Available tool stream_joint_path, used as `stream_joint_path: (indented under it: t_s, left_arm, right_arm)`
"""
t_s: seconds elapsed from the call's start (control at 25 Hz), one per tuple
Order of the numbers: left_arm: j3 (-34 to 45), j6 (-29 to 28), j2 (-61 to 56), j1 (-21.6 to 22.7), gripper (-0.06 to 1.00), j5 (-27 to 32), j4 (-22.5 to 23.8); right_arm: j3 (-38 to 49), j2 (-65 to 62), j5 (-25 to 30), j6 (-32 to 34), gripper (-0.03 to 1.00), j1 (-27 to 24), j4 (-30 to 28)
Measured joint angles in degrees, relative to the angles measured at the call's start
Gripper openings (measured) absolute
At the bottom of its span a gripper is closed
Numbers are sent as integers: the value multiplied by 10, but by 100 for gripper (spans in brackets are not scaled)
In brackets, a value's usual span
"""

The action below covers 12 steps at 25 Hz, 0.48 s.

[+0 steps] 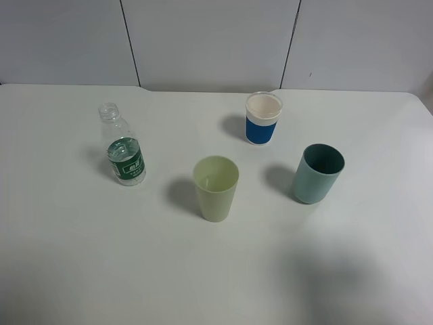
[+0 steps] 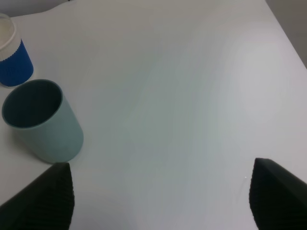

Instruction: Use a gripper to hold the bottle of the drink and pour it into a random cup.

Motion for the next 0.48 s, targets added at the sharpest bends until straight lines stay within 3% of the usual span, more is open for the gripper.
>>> stream_joint_path:
  t_s: [0.48]
  left_arm:
    - [0, 11, 0, 0, 91, 0, 4]
  right_arm:
    - [0, 0, 0, 0, 74, 0, 0]
